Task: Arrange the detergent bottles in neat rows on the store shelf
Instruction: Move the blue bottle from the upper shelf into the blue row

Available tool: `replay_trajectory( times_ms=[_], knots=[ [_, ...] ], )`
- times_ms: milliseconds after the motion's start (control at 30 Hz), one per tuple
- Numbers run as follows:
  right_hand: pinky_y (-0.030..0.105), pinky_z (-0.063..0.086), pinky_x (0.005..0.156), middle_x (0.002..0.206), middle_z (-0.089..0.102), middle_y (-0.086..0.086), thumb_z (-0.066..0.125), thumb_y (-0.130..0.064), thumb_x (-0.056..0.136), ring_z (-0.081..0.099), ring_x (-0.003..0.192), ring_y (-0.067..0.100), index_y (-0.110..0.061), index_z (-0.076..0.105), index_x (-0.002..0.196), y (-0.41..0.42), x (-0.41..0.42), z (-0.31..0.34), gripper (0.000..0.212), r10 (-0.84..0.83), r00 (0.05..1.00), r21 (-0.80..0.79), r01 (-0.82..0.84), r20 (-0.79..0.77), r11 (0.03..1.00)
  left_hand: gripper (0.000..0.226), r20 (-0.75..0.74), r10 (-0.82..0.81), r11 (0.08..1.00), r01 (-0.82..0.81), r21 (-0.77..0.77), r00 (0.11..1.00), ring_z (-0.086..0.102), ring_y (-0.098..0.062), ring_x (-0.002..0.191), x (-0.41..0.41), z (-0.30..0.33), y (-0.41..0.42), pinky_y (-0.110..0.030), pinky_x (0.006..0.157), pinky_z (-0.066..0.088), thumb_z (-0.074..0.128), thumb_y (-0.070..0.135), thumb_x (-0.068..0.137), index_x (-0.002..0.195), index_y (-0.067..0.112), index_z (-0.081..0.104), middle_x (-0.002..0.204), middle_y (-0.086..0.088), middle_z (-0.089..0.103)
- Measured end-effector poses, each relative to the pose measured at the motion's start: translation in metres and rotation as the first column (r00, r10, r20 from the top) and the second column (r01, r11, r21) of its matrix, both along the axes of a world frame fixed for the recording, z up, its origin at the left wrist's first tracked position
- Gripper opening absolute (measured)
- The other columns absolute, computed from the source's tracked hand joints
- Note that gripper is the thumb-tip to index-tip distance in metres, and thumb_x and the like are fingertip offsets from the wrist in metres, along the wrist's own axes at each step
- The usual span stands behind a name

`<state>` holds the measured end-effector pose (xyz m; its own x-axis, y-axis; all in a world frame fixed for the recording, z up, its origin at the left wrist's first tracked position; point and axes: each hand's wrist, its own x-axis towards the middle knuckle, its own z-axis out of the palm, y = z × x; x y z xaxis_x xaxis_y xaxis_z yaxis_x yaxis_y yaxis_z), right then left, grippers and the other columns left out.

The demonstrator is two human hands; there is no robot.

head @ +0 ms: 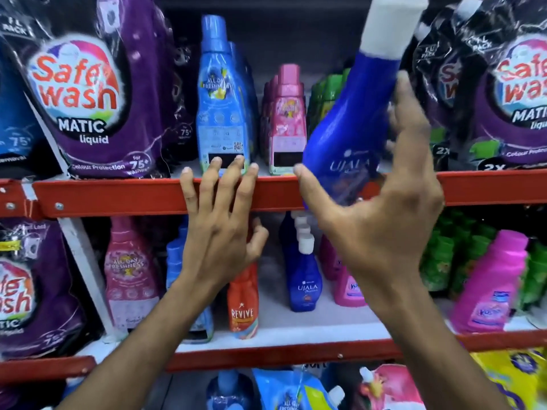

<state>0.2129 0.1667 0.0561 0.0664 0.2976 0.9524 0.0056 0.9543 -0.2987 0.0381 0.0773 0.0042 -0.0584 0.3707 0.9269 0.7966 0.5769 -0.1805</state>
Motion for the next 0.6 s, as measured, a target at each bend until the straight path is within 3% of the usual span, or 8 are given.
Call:
replay_trajectory(
  times_ms=[67, 133, 300, 467, 600],
  knots=[
    [0.033, 0.051, 0.104, 0.141, 0.056, 0.003, 0.086, -0.043, 0.075, 0.061, 0.124, 0.021, -0.003, 0.041, 0.148, 0.000, 0.006, -0.029, 0.094, 0.009, 1.000, -0.028, -0.008, 0.023, 1.000, 0.086, -0.005, 0.003, 1.000, -0.003, 0.000, 1.000, 0.039, -0.041, 0.141, 0.000, -0.001, 0.001, -0.066, 0.121, 0.012, 0.070, 0.033, 0.072, 0.149, 0.008, 0.043, 0.152, -0.015, 0.048],
    [0.036, 0.052, 0.103, 0.140, 0.058, 0.006, 0.088, -0.043, 0.073, 0.062, 0.124, 0.022, -0.006, 0.041, 0.147, 0.001, 0.007, -0.059, 0.095, 0.020, 0.999, -0.076, -0.017, 0.047, 0.997, 0.085, -0.009, 0.003, 1.000, -0.003, 0.004, 1.000, 0.040, -0.041, 0.140, -0.001, -0.001, 0.002, -0.067, 0.121, 0.014, 0.069, 0.033, 0.072, 0.149, 0.008, 0.043, 0.151, -0.015, 0.048],
    [0.036, 0.054, 0.098, 0.137, 0.059, 0.001, 0.092, -0.041, 0.066, 0.063, 0.119, 0.023, -0.019, 0.038, 0.145, 0.015, -0.003, -0.119, 0.098, 0.031, 0.988, -0.228, 0.004, 0.150, 0.974, 0.081, -0.043, 0.021, 1.000, -0.020, 0.023, 0.999, 0.041, -0.042, 0.139, -0.003, 0.006, 0.004, -0.069, 0.120, 0.016, 0.066, 0.031, 0.075, 0.149, 0.007, 0.043, 0.150, -0.015, 0.049],
    [0.035, 0.054, 0.095, 0.136, 0.059, 0.001, 0.091, -0.037, 0.065, 0.061, 0.121, 0.022, -0.019, 0.041, 0.142, 0.032, -0.027, -0.159, 0.094, 0.064, 0.971, -0.327, 0.015, 0.229, 0.945, 0.078, -0.066, 0.007, 0.996, -0.001, 0.084, 0.998, 0.042, -0.041, 0.138, -0.003, 0.016, 0.004, -0.071, 0.118, 0.019, 0.066, 0.029, 0.077, 0.148, 0.007, 0.044, 0.148, -0.016, 0.050],
    [0.037, 0.054, 0.093, 0.136, 0.060, 0.004, 0.091, -0.038, 0.064, 0.061, 0.121, 0.026, -0.023, 0.036, 0.141, 0.037, -0.042, -0.211, 0.095, 0.099, 0.918, -0.392, 0.065, 0.385, 0.918, 0.079, -0.023, 0.044, 0.999, -0.043, 0.018, 0.999, 0.042, -0.042, 0.139, -0.006, -0.009, 0.002, -0.072, 0.117, 0.020, 0.067, 0.028, 0.077, 0.149, 0.006, 0.043, 0.148, -0.017, 0.051]
  ],
)
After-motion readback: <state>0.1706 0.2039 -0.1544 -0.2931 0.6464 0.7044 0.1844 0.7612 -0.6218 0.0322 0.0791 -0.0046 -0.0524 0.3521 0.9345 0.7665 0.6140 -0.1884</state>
